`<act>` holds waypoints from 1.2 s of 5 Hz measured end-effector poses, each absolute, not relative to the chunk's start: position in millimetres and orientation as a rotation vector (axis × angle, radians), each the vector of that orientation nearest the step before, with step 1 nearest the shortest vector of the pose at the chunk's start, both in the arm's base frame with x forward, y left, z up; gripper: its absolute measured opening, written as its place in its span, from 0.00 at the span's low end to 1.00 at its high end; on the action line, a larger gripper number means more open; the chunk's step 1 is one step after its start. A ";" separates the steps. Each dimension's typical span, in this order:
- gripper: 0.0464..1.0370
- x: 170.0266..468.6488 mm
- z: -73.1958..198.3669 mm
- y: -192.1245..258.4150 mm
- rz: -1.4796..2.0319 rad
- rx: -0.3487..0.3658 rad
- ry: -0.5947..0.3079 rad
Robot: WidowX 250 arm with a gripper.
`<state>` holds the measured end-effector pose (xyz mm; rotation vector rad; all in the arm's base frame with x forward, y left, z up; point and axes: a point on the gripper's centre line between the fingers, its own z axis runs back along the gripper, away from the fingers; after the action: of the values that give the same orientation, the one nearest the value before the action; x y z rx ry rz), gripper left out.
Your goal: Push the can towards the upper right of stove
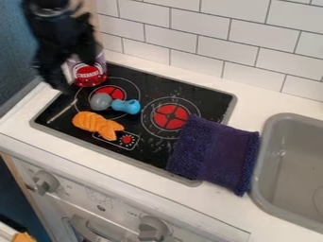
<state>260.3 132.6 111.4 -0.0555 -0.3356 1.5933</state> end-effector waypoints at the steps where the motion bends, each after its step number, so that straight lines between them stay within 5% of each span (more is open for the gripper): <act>1: 0.96 257.8 108.8 161.2 1.716 -0.053 -0.374; 2: 0.96 275.4 103.5 180.5 1.795 -0.078 -0.398; 4: 0.96 297.3 88.0 211.0 1.895 -0.014 -0.456; 6: 0.96 314.2 67.8 228.1 1.939 0.001 -0.411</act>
<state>314.2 228.1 67.8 0.0012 -0.4107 1.9388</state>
